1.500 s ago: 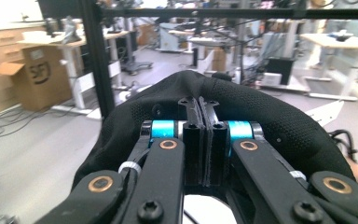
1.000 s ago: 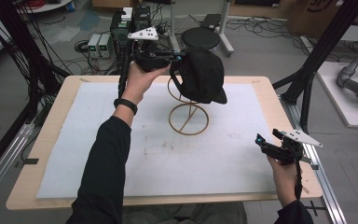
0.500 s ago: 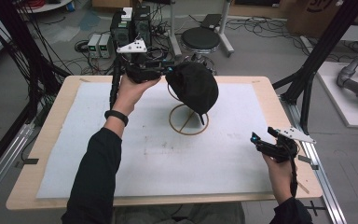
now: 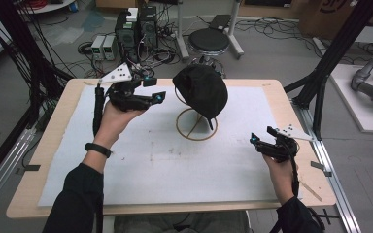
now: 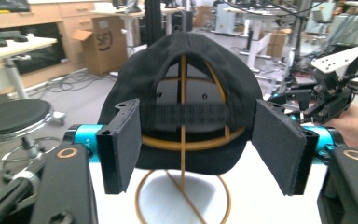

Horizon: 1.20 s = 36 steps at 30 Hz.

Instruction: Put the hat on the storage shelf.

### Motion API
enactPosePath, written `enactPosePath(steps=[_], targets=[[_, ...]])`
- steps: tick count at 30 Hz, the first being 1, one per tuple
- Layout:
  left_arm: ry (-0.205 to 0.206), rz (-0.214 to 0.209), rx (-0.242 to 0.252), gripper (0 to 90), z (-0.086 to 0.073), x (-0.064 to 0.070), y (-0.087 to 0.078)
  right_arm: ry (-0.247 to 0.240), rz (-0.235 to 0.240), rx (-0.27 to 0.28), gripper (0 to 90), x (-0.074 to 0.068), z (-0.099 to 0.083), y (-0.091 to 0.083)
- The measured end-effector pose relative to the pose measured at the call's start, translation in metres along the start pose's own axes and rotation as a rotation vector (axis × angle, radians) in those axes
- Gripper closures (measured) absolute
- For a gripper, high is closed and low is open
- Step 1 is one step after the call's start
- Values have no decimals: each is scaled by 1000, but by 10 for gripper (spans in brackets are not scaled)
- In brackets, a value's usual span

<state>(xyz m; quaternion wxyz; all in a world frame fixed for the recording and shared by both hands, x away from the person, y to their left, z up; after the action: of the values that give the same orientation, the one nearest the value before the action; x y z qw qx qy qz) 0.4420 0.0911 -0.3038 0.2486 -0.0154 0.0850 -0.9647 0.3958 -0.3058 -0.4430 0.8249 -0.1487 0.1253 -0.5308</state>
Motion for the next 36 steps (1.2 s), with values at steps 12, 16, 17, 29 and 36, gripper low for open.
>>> enactPosePath(steps=[12,16,17,29,36], targets=[[13,92,-6,271,-51,35,-57,-11,34,4,259,-9,3,7],[-11,111,-18,245,-74,40,-67,-14,35,5,257,-10,3,6],[-15,113,-29,240,-80,39,-67,-11,34,4,256,-10,3,6],[-61,157,-79,207,-110,31,-73,-14,44,7,234,-12,0,4],[-85,160,-110,189,-122,25,-67,-12,41,-2,220,-8,-3,4]])
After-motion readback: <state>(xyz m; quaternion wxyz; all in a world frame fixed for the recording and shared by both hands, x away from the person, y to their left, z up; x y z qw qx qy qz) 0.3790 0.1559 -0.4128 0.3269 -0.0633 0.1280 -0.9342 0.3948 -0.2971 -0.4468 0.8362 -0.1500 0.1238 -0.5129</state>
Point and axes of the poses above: each handheld gripper's, and its own axes: y roughly forward along the jaws, z roughly out of its top, x roughly to its right, the point moved 7 cm from there along y, roughly forward along the jaws, and after that the axes turned 1 degree about y, right-handed, at the moved point
